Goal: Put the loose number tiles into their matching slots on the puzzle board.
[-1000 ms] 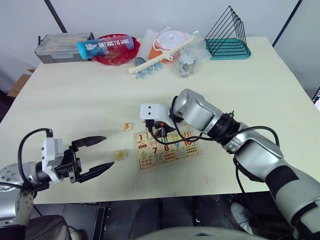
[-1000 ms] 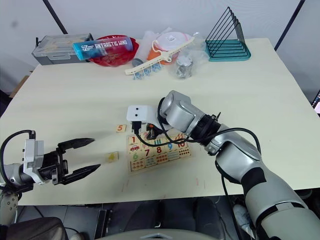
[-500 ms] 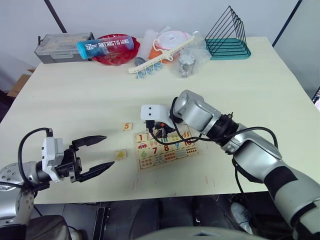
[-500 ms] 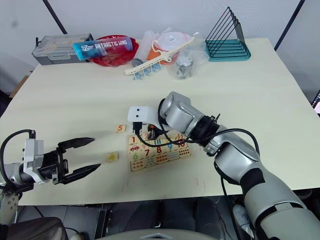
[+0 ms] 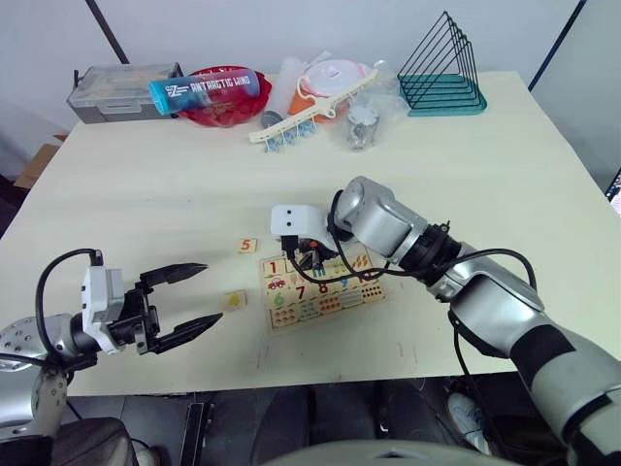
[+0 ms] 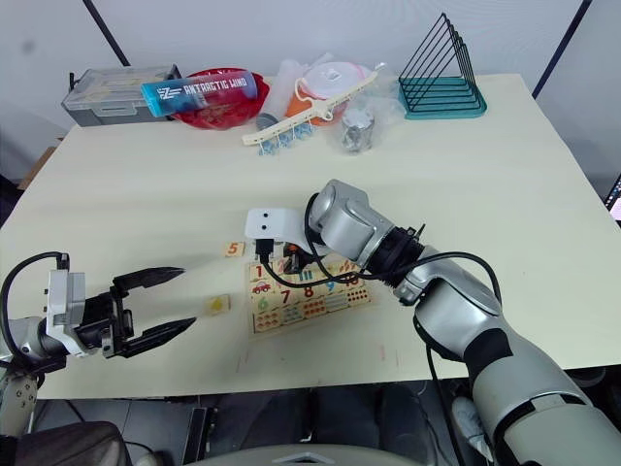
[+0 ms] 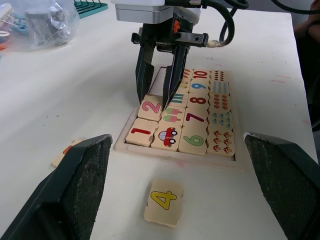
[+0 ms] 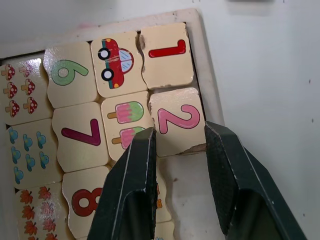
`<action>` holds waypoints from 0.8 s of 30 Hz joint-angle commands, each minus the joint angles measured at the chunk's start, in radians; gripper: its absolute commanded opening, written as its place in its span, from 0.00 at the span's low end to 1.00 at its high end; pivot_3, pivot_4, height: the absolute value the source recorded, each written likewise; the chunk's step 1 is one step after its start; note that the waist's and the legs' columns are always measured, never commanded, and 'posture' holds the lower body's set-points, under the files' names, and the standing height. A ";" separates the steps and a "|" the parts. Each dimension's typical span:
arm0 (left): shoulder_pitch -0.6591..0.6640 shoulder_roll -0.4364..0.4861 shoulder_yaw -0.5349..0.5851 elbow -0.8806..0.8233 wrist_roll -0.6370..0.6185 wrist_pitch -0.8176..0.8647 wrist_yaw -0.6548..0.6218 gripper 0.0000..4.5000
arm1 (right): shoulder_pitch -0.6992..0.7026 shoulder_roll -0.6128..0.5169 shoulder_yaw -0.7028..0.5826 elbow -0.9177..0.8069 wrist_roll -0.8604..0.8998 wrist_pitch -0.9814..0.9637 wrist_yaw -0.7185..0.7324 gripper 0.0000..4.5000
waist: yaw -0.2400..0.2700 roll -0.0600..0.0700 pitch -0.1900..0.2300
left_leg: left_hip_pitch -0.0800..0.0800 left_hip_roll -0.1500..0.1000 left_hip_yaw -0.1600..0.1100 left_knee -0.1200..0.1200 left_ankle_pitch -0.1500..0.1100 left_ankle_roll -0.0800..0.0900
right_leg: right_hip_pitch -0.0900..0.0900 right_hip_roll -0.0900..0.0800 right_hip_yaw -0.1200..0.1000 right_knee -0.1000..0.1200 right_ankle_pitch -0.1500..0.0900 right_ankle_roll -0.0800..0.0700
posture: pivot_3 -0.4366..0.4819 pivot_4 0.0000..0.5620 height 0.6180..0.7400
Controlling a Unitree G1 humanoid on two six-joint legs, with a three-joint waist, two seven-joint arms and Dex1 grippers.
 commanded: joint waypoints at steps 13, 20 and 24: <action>0.011 -0.012 0.034 -0.024 0.001 -0.008 0.007 1.00 | 0.014 0.012 -0.017 -0.011 -0.018 -0.030 0.005 0.19 | 0.000 0.000 0.000 | 0.000 0.000 0.000 0.000 0.000 0.000 | 0.000 0.000 0.000 0.000 0.000 0.000 | 0.48 0.27 1.00; 0.009 -0.014 0.030 -0.022 0.004 -0.011 0.010 1.00 | 0.021 0.009 -0.017 -0.009 -0.033 -0.048 0.008 0.51 | 0.000 0.000 0.000 | 0.000 0.000 0.000 0.000 0.000 0.000 | 0.000 0.000 0.000 0.000 0.000 0.000 | 0.48 0.27 1.00; 0.007 -0.016 0.030 -0.022 0.006 -0.011 0.009 1.00 | 0.025 0.005 -0.022 -0.010 -0.038 -0.053 0.011 0.95 | 0.000 0.000 0.000 | 0.000 0.000 0.000 0.000 0.000 0.000 | 0.000 0.000 0.000 0.000 0.000 0.000 | 0.48 0.27 1.00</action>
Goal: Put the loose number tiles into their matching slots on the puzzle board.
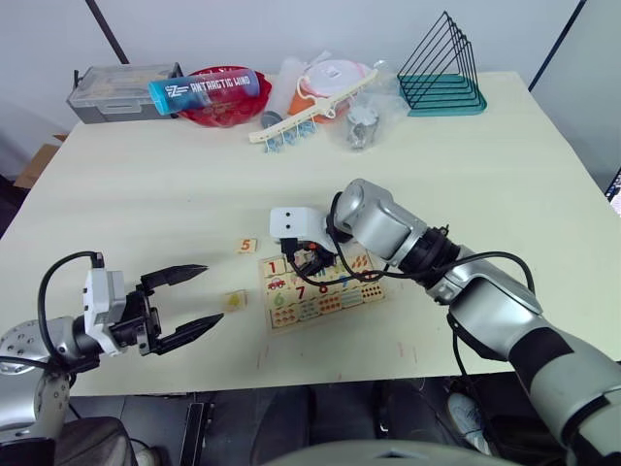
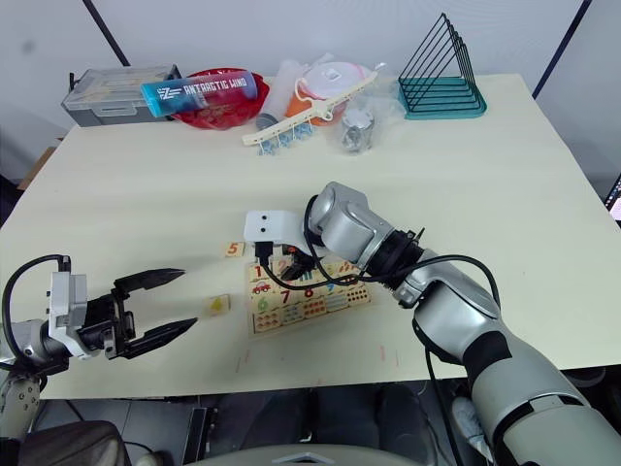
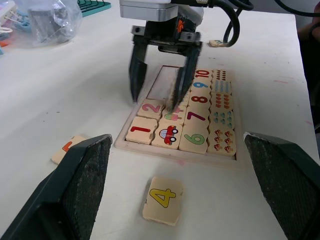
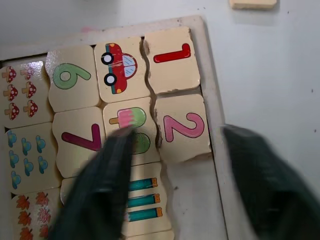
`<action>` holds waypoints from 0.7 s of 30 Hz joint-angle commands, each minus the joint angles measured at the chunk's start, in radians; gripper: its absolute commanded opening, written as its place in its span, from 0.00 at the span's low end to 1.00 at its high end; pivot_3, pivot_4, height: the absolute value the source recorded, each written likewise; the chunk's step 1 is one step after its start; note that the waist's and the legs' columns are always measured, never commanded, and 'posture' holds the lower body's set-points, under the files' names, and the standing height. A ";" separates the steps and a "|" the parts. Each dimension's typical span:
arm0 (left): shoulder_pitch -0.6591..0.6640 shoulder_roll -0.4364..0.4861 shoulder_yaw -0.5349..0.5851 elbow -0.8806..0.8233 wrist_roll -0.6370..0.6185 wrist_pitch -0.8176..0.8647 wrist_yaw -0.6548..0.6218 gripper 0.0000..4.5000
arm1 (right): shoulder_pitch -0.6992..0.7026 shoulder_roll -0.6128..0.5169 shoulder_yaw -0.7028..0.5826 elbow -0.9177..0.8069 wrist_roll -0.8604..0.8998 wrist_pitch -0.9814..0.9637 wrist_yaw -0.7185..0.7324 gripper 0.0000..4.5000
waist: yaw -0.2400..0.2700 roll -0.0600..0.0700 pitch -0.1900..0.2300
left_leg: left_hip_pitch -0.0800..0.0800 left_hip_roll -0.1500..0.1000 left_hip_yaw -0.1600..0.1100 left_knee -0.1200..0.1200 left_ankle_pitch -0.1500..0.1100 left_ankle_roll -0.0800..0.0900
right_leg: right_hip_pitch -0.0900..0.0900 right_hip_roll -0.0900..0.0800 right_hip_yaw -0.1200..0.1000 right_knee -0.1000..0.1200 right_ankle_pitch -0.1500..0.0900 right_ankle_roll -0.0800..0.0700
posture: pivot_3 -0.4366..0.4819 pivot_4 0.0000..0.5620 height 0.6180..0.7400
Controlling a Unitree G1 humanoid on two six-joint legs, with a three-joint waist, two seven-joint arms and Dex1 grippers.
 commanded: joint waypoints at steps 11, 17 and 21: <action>-0.008 -0.005 0.024 -0.017 0.003 -0.010 -0.004 1.00 | 0.030 -0.030 -0.104 -0.099 0.043 0.031 0.008 0.97 | 0.000 -0.001 0.000 | 0.000 0.000 0.000 0.000 0.000 0.000 | 0.000 0.000 0.000 0.000 0.000 0.000 | 0.48 0.27 1.00; -0.017 -0.005 0.021 -0.009 0.008 -0.012 -0.006 1.00 | 0.092 -0.021 -0.211 -0.139 0.091 0.010 -0.062 0.97 | 0.001 -0.003 -0.002 | 0.000 0.000 0.000 -0.001 0.000 0.000 | 0.000 0.000 0.000 0.000 0.000 0.000 | 0.48 0.27 1.00; -0.020 -0.004 0.021 -0.009 0.008 -0.011 -0.008 1.00 | 0.140 -0.026 -0.247 -0.167 0.111 -0.018 -0.086 0.97 | 0.001 -0.004 -0.002 | 0.000 0.000 0.000 -0.001 0.000 0.000 | 0.000 0.000 0.000 0.000 0.000 0.000 | 0.48 0.27 1.00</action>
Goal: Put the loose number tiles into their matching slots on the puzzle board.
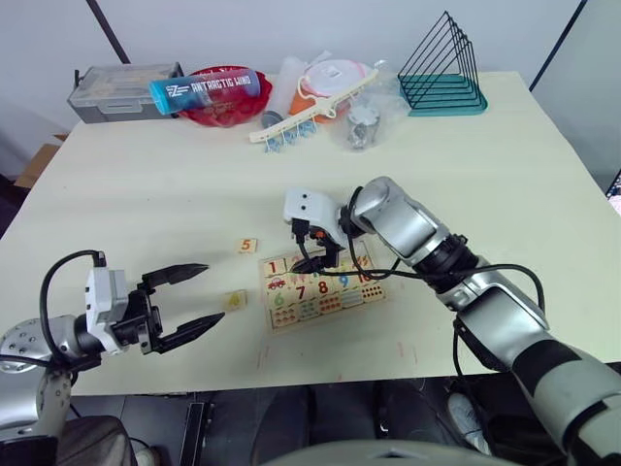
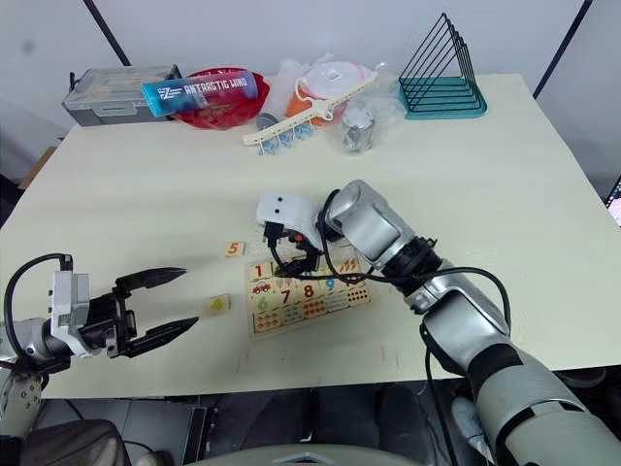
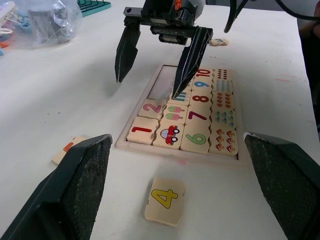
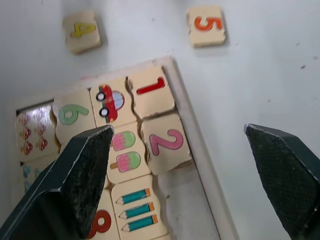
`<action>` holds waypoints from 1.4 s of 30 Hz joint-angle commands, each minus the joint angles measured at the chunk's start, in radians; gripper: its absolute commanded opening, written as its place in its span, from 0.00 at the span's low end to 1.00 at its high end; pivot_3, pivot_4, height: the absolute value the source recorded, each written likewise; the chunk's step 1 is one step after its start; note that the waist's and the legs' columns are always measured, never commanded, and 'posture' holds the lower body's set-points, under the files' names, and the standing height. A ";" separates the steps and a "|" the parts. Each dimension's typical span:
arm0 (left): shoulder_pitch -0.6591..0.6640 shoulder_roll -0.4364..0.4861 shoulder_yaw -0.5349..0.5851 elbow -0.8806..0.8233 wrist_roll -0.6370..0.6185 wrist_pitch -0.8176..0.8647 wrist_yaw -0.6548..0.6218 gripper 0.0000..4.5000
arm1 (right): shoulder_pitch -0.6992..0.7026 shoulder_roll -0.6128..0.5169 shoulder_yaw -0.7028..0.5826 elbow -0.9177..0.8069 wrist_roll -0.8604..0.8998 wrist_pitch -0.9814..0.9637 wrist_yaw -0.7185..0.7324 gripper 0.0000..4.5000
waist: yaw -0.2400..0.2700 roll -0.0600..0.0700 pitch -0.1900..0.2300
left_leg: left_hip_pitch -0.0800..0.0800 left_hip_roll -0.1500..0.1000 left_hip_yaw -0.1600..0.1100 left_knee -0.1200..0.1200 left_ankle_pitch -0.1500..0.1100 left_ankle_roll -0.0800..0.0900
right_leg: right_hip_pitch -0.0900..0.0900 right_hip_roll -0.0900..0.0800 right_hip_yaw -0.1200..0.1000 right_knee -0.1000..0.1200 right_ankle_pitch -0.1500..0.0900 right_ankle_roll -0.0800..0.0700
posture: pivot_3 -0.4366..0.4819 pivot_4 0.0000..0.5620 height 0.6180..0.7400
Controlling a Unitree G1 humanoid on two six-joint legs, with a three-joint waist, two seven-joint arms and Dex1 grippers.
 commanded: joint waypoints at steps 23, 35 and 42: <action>-0.030 0.002 0.017 0.011 0.009 -0.007 -0.019 1.00 | 0.228 0.028 -0.092 0.004 0.045 -0.334 -0.110 0.03 | 0.000 -0.001 0.000 | 0.000 0.000 0.000 -0.001 0.000 0.000 | 0.000 0.000 0.000 0.000 0.000 0.000 | 0.48 0.27 1.00; -0.024 -0.006 0.007 0.011 0.034 0.004 0.010 1.00 | 0.262 0.039 -0.122 -0.007 0.052 -0.324 -0.117 0.03 | 0.000 -0.001 0.000 | 0.001 0.000 0.000 -0.001 0.000 0.000 | 0.001 0.000 0.000 0.000 0.000 0.000 | 0.48 0.27 1.00; -0.011 -0.019 0.002 0.017 0.050 0.043 0.061 1.00 | 0.312 -0.010 -0.222 -0.141 0.108 -0.324 -0.146 0.03 | 0.001 -0.001 0.000 | 0.001 0.000 0.000 -0.001 0.000 0.000 | 0.001 0.000 0.000 0.000 0.000 0.000 | 0.48 0.27 1.00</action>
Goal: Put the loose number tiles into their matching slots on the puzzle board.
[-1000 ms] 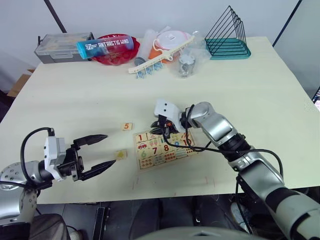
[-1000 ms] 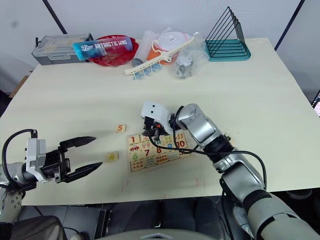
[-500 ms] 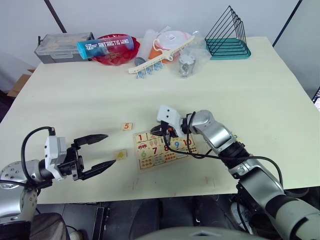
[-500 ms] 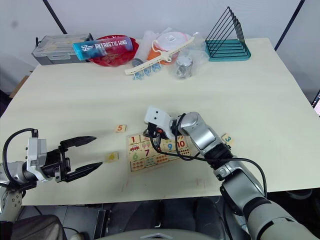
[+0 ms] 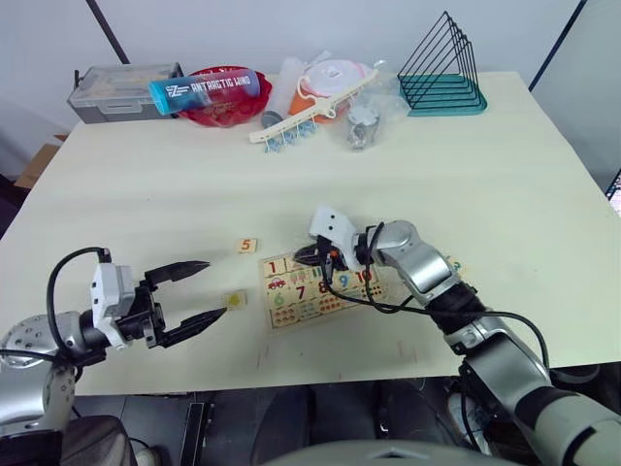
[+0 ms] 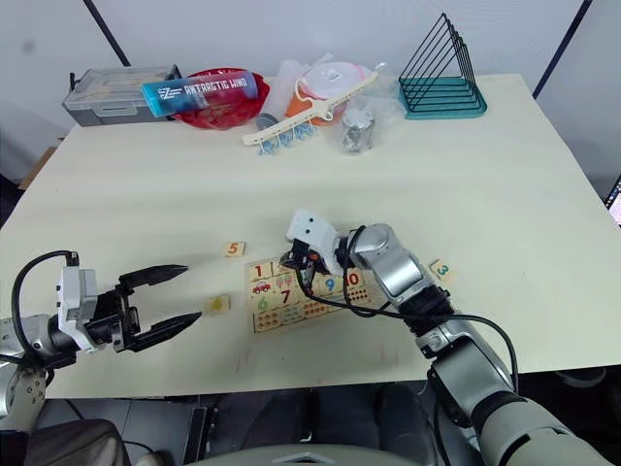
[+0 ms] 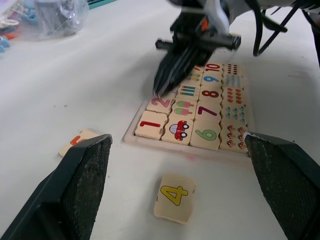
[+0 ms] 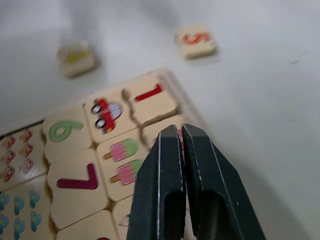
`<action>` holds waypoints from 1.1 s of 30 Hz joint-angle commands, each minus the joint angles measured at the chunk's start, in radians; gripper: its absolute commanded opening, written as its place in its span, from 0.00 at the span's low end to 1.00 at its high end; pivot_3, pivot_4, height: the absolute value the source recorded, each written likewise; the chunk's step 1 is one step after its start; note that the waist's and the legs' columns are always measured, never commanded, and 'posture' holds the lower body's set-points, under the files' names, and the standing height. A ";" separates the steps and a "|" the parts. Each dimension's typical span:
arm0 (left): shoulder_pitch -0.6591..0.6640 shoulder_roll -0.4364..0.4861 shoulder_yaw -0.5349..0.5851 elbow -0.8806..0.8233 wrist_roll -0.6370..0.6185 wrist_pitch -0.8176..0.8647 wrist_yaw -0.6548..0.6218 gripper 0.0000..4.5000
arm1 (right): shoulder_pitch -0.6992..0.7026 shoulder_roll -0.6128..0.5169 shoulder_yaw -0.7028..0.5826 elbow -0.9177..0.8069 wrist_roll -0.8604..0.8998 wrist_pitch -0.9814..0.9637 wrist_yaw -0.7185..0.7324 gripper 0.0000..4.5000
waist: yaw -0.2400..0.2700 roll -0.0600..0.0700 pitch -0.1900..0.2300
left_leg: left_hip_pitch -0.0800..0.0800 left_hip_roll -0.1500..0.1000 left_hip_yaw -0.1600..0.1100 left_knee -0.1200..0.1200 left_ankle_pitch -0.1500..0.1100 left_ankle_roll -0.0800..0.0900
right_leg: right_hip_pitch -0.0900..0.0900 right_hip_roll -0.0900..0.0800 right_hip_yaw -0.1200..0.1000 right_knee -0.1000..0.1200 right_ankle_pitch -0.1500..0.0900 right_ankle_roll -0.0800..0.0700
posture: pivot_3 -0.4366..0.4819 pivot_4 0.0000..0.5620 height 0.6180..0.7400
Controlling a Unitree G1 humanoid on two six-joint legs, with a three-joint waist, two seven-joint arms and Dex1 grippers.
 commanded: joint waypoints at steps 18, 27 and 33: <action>0.074 -0.046 0.026 -0.007 0.035 0.049 0.144 1.00 | 0.471 -0.321 -0.411 -0.545 0.169 -0.005 -0.145 0.03 | 0.009 -0.001 -0.001 | 0.000 0.001 0.000 -0.001 0.000 0.001 | 0.001 -0.001 0.000 -0.001 0.000 0.000 | 0.48 0.27 1.00; 0.094 -0.060 0.032 -0.009 0.030 0.053 0.159 1.00 | 0.743 -0.406 -0.665 -0.550 0.310 -0.150 -0.092 0.19 | 0.027 -0.001 -0.001 | 0.001 0.001 0.001 -0.001 0.000 0.001 | 0.002 0.000 0.001 -0.001 0.000 0.000 | 0.48 0.27 1.00; 0.120 -0.061 0.041 -0.033 0.000 0.098 0.165 1.00 | 0.951 -0.409 -0.816 -0.568 0.414 -0.221 -0.025 0.63 | 0.032 -0.001 -0.001 | 0.003 0.002 0.000 0.000 0.000 0.001 | 0.004 0.000 0.000 -0.001 0.000 0.000 | 0.48 0.27 1.00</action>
